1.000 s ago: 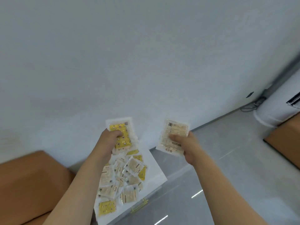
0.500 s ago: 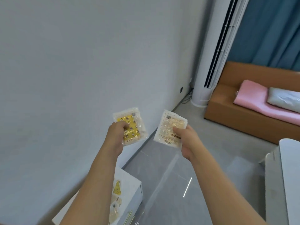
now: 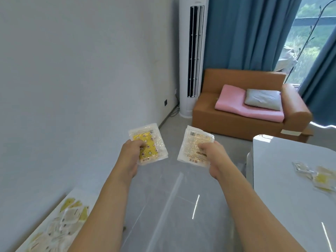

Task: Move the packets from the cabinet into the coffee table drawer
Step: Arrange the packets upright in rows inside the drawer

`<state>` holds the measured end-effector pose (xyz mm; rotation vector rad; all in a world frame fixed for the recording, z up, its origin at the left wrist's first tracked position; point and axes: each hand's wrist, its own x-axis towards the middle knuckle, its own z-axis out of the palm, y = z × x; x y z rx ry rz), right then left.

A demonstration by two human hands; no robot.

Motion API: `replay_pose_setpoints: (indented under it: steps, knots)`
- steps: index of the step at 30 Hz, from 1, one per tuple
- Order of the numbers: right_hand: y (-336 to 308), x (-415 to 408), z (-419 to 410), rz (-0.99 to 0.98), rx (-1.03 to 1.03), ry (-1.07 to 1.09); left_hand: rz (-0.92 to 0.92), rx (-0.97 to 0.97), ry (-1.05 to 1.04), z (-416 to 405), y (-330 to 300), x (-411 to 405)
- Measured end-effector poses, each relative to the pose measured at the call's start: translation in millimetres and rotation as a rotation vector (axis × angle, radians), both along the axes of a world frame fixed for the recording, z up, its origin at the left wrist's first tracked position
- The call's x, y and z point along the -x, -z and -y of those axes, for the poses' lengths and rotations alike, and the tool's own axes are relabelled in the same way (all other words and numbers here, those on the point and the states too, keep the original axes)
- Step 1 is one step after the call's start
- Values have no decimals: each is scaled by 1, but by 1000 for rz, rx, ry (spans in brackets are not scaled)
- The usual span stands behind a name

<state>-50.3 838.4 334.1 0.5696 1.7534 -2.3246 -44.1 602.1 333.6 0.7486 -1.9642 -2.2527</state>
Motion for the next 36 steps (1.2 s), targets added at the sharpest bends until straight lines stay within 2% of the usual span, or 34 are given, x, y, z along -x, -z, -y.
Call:
replay_pose_setpoints:
  steps: [10,15,20,24,29,36]
  knots:
    - [-2,-7,-117,12,-31,10,-6,21,38,-132,-4,7]
    - [-8,-26,-211,0,-25,52,-34,16,94,-219,-15,-5]
    - [-6,-56,-335,1,-71,20,-79,-19,-17,-311,-24,-32]
    - [-10,-81,-426,9,-107,15,-53,-9,1,-403,-27,-65]
    - [-22,-93,-487,3,-104,9,-70,-3,79,-490,-41,-81]
    - [-17,-105,-591,8,-140,63,-14,-5,128,-599,-23,-81]
